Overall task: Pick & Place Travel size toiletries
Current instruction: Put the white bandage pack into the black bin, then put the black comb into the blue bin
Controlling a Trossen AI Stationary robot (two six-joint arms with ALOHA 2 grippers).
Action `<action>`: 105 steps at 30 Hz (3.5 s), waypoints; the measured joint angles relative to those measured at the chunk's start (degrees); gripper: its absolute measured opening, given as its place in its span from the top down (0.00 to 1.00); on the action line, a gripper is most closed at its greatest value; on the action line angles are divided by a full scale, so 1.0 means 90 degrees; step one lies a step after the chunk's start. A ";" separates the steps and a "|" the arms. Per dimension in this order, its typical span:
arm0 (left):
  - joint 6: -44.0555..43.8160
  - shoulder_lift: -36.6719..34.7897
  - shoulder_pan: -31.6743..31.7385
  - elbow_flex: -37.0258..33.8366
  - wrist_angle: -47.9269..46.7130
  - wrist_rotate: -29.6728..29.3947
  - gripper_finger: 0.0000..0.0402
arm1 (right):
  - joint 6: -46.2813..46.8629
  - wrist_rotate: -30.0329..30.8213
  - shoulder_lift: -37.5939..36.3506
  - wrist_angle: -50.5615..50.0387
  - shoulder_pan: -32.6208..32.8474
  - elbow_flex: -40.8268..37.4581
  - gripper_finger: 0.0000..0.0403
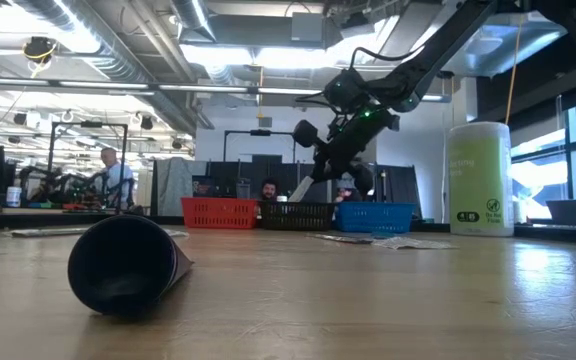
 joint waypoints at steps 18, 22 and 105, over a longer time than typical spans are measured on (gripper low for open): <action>0.0005 0.0000 0.0000 0.0000 0.0000 0.0000 0.60 | -0.0333 -0.0106 -0.0019 0.0052 -0.0006 -0.0002 0.72; 0.0005 0.0000 0.0000 0.0000 -0.0001 -0.0001 0.60 | -0.0485 -0.0168 -0.0175 0.0069 -0.0007 -0.0002 0.67; 0.0014 0.0003 0.0002 0.0002 -0.0051 -0.0002 0.61 | 0.3045 0.1882 -0.3643 -0.6287 0.8527 -0.1118 0.99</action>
